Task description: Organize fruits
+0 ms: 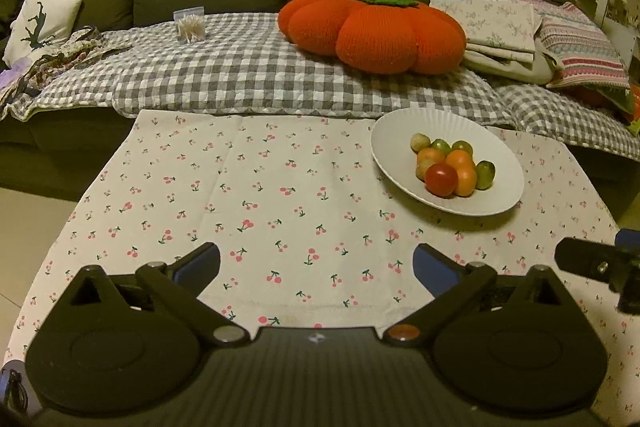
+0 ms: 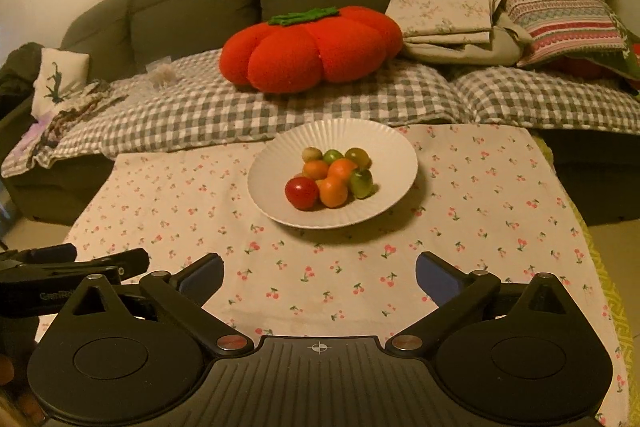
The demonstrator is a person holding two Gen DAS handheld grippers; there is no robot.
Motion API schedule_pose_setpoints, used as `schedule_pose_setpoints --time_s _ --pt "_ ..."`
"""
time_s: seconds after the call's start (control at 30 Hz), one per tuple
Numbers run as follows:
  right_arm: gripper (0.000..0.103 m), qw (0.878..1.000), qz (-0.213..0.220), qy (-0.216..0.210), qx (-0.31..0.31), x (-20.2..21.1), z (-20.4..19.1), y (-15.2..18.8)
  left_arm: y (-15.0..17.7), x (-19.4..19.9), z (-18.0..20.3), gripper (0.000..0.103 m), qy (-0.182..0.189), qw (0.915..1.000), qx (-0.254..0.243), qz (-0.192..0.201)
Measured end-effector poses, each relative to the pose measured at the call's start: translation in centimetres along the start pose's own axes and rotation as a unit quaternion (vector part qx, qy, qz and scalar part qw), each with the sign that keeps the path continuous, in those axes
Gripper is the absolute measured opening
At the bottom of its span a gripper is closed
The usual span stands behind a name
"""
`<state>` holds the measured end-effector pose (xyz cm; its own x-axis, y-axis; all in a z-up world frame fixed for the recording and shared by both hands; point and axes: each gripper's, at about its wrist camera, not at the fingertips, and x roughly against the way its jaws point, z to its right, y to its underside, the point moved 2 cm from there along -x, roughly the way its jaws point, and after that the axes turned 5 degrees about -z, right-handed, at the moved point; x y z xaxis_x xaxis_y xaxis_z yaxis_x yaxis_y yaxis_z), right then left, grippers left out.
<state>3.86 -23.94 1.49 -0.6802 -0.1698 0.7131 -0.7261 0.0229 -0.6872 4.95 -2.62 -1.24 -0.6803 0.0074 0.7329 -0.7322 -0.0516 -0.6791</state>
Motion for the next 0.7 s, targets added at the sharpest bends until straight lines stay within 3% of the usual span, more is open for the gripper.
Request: schedule_pose_setpoints --time_s 0.7 --pt "0.103 1.0 -0.016 0.014 0.022 -1.4 -0.9 0.8 0.3 -0.4 0.1 0.102 0.002 0.9999 -0.013 -0.002"
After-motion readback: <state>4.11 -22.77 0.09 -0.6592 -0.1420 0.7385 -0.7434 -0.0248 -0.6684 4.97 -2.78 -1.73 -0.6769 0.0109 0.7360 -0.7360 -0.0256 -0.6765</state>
